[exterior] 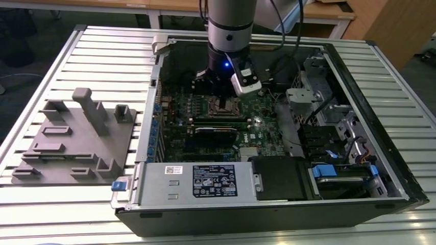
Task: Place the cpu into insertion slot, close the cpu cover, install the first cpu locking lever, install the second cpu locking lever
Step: 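Install the second cpu locking lever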
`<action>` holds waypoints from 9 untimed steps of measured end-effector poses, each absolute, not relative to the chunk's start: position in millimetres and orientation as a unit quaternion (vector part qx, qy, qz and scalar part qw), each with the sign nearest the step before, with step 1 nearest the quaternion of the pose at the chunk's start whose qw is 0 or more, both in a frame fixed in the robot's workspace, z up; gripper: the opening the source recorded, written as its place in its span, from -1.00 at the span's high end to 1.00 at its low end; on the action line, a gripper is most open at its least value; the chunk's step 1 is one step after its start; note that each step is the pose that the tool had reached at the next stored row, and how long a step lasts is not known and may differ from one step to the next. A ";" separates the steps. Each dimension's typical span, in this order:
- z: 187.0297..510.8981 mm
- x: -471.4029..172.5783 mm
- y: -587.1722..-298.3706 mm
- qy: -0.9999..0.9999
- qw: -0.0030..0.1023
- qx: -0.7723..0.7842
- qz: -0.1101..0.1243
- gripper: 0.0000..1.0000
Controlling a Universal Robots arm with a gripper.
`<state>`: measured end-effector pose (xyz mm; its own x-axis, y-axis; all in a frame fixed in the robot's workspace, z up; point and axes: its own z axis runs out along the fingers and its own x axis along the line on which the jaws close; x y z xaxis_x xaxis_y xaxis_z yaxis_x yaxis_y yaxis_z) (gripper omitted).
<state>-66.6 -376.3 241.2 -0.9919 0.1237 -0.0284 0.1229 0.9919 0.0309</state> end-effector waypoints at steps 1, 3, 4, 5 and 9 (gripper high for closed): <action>240.9 -67.5 -376.4 0.998 0.015 0.062 0.015 0.79; 240.2 -69.9 -376.5 0.998 0.015 0.061 0.015 0.79; 239.8 -71.1 -376.6 0.998 0.015 0.061 0.015 0.79; 239.3 -72.3 -376.6 0.998 0.015 0.061 0.015 0.79; 236.6 -75.8 -377.1 0.998 0.015 0.061 0.014 0.79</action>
<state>-75.8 -377.1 236.6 -0.9920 0.1230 -0.0283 0.1222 0.9920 0.0307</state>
